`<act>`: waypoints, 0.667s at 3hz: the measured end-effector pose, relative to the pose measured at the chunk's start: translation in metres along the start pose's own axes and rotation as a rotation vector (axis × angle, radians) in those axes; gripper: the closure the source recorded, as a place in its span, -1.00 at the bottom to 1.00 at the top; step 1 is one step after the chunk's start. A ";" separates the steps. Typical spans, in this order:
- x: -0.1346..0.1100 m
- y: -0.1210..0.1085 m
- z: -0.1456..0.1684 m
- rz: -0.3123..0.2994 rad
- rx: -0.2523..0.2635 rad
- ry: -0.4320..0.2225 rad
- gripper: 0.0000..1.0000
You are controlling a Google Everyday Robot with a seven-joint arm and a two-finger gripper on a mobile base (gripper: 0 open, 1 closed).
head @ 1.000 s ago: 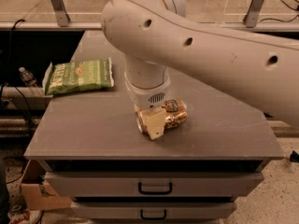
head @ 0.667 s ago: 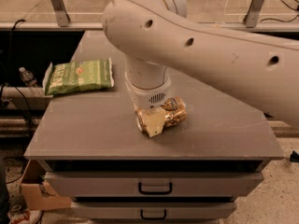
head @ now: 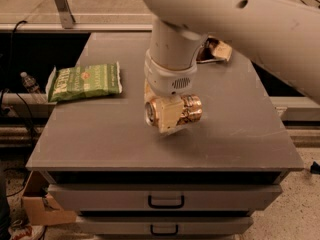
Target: Place orange can upright
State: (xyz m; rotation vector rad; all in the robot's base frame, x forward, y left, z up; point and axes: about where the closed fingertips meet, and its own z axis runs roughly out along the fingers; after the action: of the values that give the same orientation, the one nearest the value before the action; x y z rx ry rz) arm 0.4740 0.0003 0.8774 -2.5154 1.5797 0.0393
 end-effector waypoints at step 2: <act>0.018 -0.023 -0.042 0.110 -0.017 -0.415 1.00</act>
Offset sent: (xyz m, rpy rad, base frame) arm 0.0265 -0.0090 0.0876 0.7080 0.4463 -0.0721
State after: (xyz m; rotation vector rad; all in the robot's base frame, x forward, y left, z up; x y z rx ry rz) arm 0.5002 -0.0127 0.9196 -2.2361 1.5392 0.5521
